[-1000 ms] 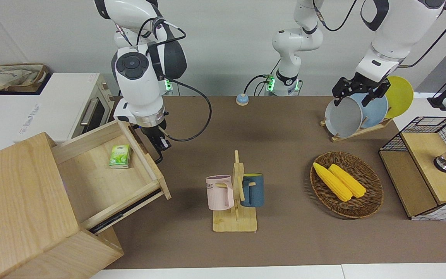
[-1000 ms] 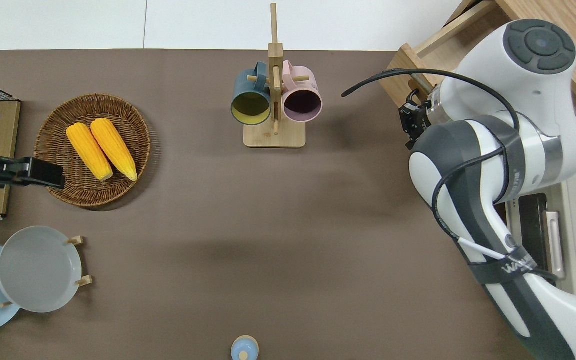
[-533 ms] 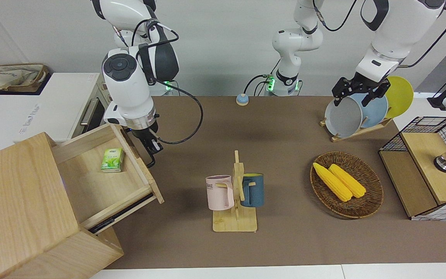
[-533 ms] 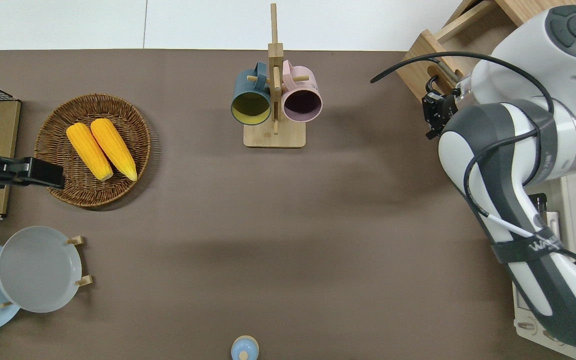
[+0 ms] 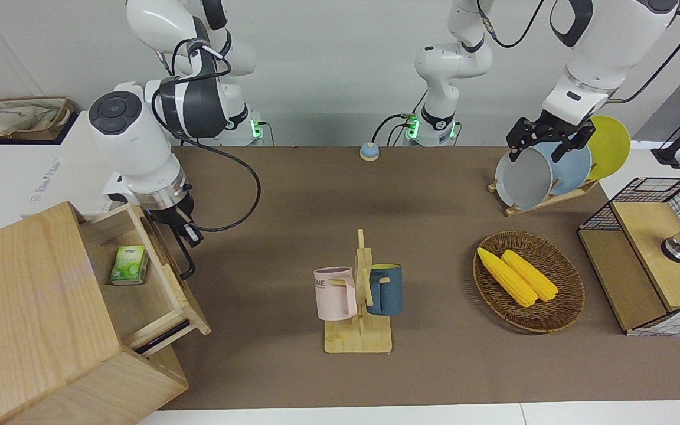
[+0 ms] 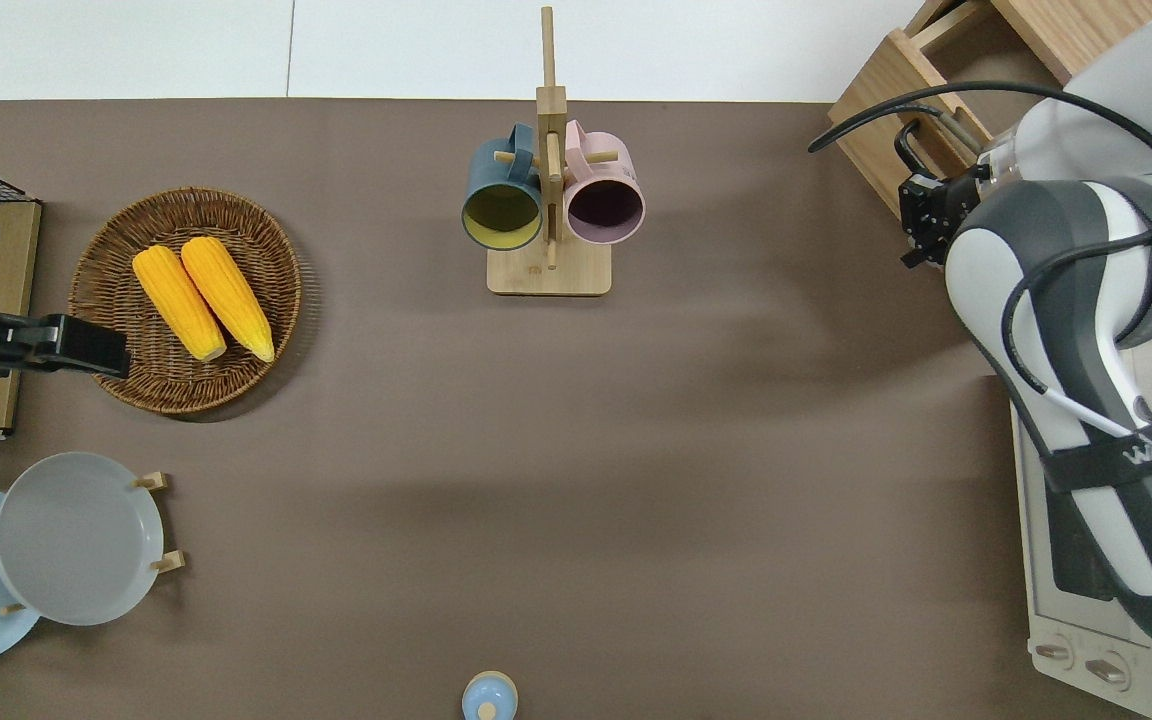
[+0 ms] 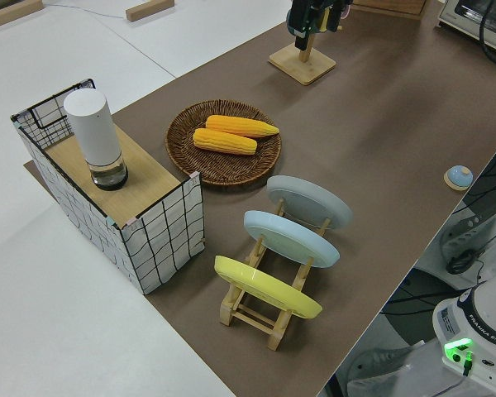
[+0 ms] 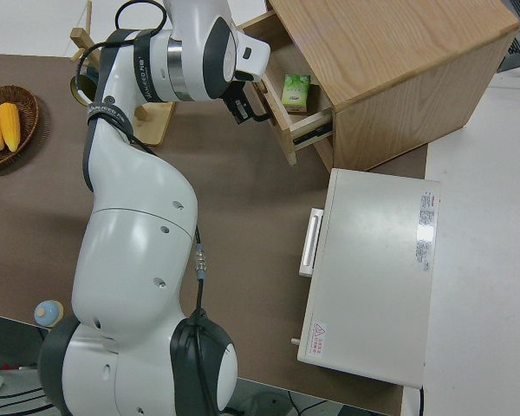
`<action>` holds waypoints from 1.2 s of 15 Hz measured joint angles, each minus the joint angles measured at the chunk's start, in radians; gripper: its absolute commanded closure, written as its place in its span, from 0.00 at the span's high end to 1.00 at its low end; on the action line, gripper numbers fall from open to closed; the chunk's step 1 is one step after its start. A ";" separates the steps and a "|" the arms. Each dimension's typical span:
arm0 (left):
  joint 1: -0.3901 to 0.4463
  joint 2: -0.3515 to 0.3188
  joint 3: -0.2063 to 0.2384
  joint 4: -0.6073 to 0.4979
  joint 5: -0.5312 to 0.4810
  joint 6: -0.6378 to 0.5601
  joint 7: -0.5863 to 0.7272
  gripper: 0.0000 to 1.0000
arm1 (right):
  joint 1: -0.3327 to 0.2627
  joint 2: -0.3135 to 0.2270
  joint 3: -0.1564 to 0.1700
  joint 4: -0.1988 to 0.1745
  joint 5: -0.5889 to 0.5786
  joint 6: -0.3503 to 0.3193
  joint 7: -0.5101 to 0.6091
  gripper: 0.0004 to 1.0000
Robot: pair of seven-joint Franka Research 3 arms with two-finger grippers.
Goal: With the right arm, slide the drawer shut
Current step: 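Press the right gripper against the drawer until it sits flush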
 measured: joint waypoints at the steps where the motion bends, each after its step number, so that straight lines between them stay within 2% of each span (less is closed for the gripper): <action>1: 0.000 0.000 0.000 0.000 0.000 0.000 0.000 0.99 | -0.008 0.005 0.000 0.001 0.000 0.000 -0.014 0.00; 7: 0.000 0.000 0.000 0.000 0.000 0.000 0.000 0.99 | -0.057 0.025 -0.002 0.023 -0.007 0.000 -0.058 0.00; 11: 0.000 0.000 0.000 0.000 0.000 0.000 0.000 0.99 | -0.068 0.038 -0.001 0.036 -0.072 0.000 -0.086 0.00; 18: 0.000 0.000 0.000 0.000 0.000 0.000 0.000 0.99 | -0.101 0.058 0.006 0.070 -0.095 -0.005 -0.135 0.00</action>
